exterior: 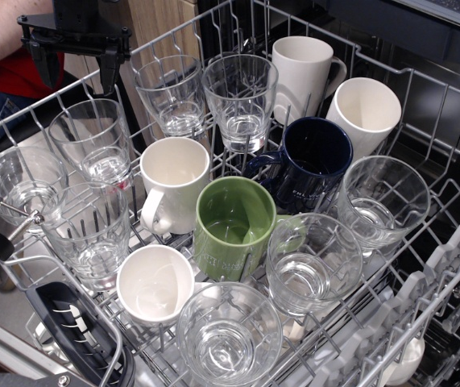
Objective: Pick up green mug
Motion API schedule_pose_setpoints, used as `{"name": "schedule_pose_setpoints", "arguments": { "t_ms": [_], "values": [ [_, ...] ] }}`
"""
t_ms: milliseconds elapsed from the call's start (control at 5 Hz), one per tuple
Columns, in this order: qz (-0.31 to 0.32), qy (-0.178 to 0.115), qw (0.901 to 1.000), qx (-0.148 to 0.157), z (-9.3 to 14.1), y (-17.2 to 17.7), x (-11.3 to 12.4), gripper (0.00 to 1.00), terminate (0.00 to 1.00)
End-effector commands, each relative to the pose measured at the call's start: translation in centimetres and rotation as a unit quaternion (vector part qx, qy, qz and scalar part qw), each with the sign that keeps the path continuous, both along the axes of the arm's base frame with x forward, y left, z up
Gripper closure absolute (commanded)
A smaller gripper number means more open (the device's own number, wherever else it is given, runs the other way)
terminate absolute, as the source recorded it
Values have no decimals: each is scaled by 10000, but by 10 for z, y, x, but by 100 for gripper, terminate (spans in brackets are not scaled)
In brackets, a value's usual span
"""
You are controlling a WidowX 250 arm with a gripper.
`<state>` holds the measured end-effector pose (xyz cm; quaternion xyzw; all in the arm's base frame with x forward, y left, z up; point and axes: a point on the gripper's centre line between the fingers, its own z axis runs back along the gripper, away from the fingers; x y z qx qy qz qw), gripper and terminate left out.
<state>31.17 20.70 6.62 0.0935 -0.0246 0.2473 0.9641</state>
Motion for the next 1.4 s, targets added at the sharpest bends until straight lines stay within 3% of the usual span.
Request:
{"name": "schedule_pose_setpoints", "arguments": {
  "t_ms": [0,200,400,600,1000,1200],
  "values": [
    [0,0,10000,0,0,0,0,0,0],
    [-72,260,9991,-312,9,-32,-6,0,0],
    [-277,266,9972,-644,12,-56,-11,0,0],
    [-604,28,9957,-704,-2,-82,-12,0,0],
    [-364,-271,9972,-586,-49,-114,-7,0,0],
    [-240,-413,9974,-534,-59,-124,4,0,0]
  ]
}}
